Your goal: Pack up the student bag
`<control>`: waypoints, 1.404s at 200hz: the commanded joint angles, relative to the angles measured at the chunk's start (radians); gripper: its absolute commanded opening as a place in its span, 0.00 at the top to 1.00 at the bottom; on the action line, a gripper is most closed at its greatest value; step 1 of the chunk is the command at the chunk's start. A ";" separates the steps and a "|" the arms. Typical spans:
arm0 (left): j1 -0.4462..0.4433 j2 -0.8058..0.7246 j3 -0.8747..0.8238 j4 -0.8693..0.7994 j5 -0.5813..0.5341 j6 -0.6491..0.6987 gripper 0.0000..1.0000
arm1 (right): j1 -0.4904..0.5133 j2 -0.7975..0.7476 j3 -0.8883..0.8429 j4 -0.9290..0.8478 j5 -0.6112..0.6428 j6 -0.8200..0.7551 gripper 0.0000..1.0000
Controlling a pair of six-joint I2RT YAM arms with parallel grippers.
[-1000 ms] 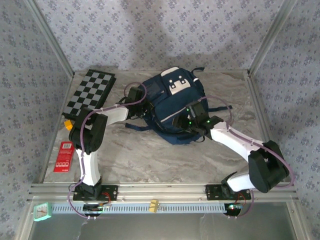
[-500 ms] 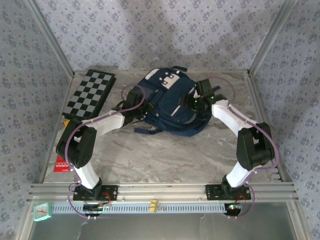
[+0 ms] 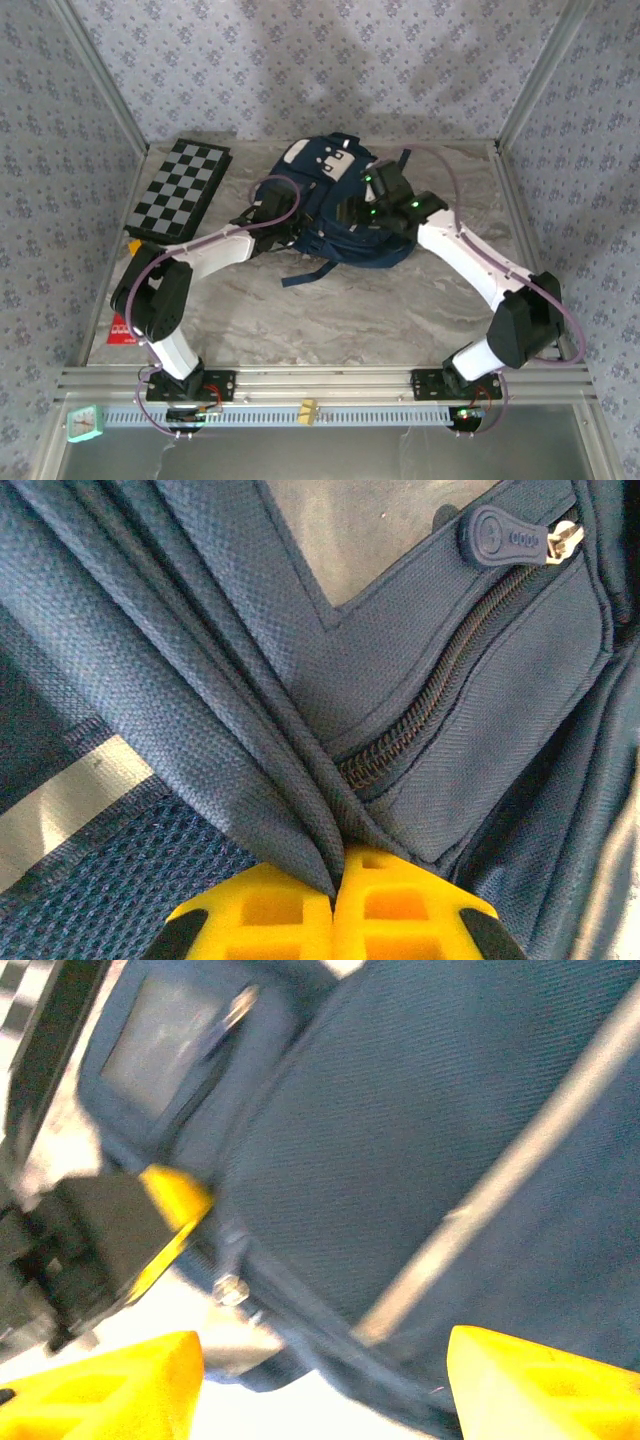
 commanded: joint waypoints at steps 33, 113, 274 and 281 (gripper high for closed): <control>-0.029 -0.097 -0.052 0.083 0.001 -0.032 1.00 | 0.152 0.169 0.114 -0.069 0.168 0.215 0.43; -0.038 -0.121 -0.094 0.170 0.027 -0.094 1.00 | 0.164 0.372 0.279 -0.016 0.206 0.368 0.59; -0.014 -0.223 -0.189 0.210 -0.067 -0.090 1.00 | 0.218 0.166 0.096 -0.164 0.282 0.336 0.67; -0.014 -0.223 -0.189 0.211 -0.067 -0.091 1.00 | 0.210 0.161 0.095 -0.122 0.232 0.329 0.66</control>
